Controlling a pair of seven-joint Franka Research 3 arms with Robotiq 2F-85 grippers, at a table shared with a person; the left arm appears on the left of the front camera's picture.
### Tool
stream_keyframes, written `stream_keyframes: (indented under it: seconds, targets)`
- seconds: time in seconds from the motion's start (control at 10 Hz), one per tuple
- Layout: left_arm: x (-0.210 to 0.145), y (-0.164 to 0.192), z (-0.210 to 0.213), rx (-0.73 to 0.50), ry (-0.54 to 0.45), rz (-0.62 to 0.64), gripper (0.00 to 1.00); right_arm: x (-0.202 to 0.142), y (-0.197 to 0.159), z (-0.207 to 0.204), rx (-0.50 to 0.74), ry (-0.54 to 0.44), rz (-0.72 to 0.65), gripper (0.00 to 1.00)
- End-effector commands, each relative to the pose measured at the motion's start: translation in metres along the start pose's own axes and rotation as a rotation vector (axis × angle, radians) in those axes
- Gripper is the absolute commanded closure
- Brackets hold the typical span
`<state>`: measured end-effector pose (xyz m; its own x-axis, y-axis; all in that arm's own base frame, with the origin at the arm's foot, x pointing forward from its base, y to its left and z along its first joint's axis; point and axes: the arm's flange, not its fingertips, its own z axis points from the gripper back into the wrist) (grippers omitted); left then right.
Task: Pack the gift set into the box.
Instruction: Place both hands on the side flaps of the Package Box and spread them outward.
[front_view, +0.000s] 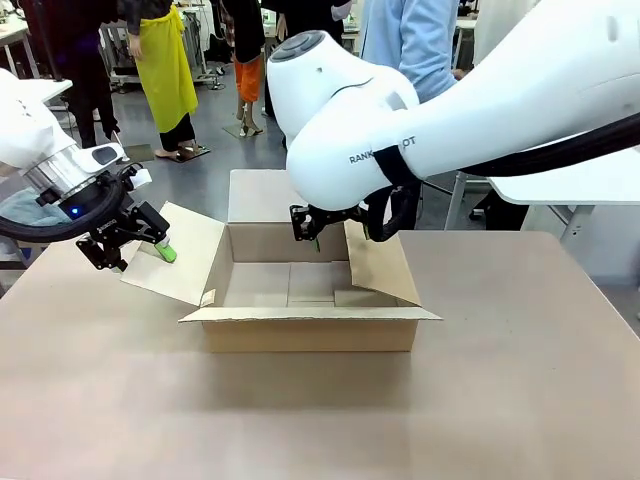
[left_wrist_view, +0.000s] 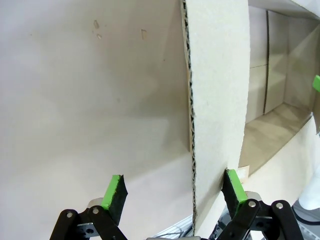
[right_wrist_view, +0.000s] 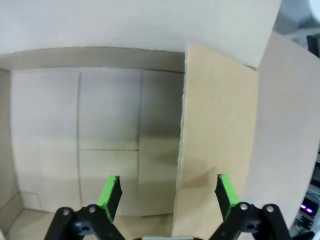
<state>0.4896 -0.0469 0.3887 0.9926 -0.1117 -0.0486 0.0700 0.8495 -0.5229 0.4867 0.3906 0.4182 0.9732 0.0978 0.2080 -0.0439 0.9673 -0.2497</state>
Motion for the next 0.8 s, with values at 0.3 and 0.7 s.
stream_keyframes:
  seconds: [0.3,0.7]
  targets:
    - [-0.003,0.0,0.001,0.02,-0.005,0.003,0.0,0.016,-0.041,-0.002,-0.159,-0.026,-0.189,0.0]
    - [-0.003,0.0,0.001,0.02,-0.005,0.003,0.0,0.011,-0.123,0.015,-0.035,-0.014,-0.247,0.0]
